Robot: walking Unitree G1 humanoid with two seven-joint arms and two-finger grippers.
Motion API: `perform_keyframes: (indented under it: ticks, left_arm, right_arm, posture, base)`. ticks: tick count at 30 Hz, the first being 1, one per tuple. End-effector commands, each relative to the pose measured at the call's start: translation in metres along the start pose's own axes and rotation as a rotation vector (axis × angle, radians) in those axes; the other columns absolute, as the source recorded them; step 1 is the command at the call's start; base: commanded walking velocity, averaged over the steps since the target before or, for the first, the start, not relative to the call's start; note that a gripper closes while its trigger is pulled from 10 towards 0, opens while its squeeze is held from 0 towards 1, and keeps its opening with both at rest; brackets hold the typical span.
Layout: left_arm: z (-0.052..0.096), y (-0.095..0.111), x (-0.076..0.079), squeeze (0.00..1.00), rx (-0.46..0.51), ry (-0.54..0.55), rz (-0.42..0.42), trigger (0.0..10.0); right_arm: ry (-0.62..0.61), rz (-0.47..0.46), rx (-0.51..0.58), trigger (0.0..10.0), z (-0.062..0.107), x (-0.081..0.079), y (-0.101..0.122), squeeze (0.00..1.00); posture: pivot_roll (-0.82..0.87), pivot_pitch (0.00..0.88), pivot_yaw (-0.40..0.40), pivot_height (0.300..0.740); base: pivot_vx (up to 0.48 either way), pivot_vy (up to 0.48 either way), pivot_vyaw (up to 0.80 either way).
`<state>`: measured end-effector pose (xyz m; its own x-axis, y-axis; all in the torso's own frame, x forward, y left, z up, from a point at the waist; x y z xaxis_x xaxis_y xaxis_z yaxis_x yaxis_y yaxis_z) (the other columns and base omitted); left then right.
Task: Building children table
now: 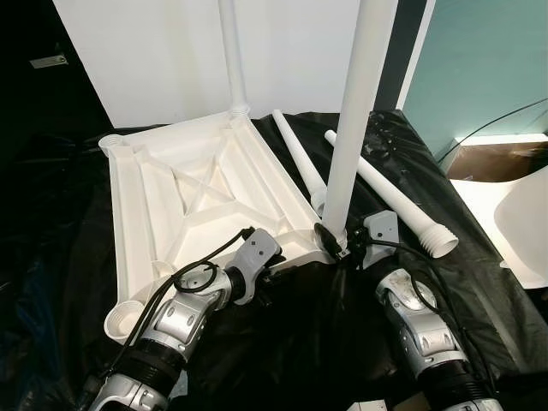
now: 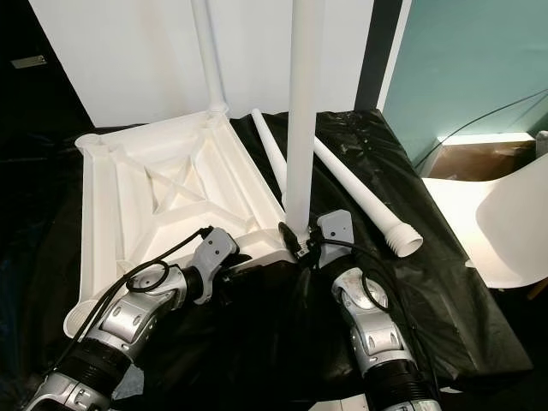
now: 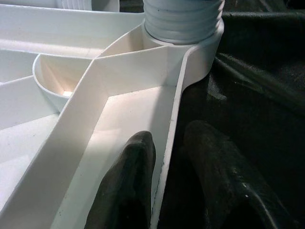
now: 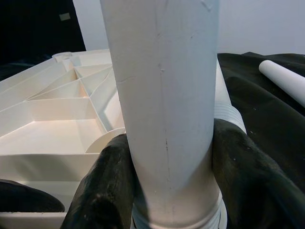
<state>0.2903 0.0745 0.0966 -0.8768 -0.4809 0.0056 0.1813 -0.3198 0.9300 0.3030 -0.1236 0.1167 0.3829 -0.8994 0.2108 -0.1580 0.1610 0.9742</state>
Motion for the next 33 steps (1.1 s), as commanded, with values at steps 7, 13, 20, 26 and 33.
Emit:
perform_keyframes:
  ticks: [7, 13, 20, 26, 33]
  left_arm:
    - [0.0008, -0.0193, 0.0108, 0.00, -0.090, -0.105, 0.015, 10.0]
    - [0.0007, -0.0186, 0.0089, 0.00, -0.092, -0.106, 0.009, 10.0]
    - [0.0025, -0.0193, 0.0075, 0.00, -0.098, -0.105, 0.003, 10.0]
    - [0.0034, -0.0201, 0.0069, 0.00, -0.100, -0.101, 0.003, 10.0]
    - [0.0037, -0.0208, 0.0071, 0.00, -0.099, -0.100, 0.006, 10.0]
  right_arm:
    - [-0.181, 0.055, -0.104, 10.0, 0.0121, 0.0348, -0.0151, 0.00]
    - [-0.187, 0.057, -0.104, 10.0, 0.0112, 0.0345, -0.0150, 0.00]
    - [-0.192, 0.058, -0.104, 10.0, 0.0102, 0.0328, -0.0159, 0.00]
    - [-0.192, 0.061, -0.106, 10.0, 0.0092, 0.0325, -0.0163, 0.00]
    - [-0.189, 0.065, -0.104, 10.0, 0.0077, 0.0325, -0.0159, 0.00]
  posture:
    - [-0.01, 0.000, 0.048, 0.740]
    - [-0.01, 0.000, 0.053, 0.740]
    - [0.00, 0.000, 0.056, 0.740]
    - [0.00, 0.000, 0.050, 0.740]
    - [0.01, 0.000, 0.050, 0.740]
  base:
    - [0.000, 0.000, 0.00]
    - [0.000, 0.000, 0.00]
    - [0.000, 0.000, 0.00]
    - [0.000, 0.000, 0.00]
    - [0.000, 0.000, 0.00]
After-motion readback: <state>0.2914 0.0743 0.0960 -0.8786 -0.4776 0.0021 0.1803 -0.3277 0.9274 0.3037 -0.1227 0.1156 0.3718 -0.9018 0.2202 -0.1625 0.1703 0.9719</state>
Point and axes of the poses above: a point about 5 cm out from each wrist's last joint towards the gripper, its own z axis pointing back from the gripper into the wrist, its own y axis along the axis of the wrist's last joint, x = y × z, the point moved 1 cm from there along -z, pointing out of the wrist towards the gripper, and after that the axes turned 5 degrees about z, right-handed, at the moved point
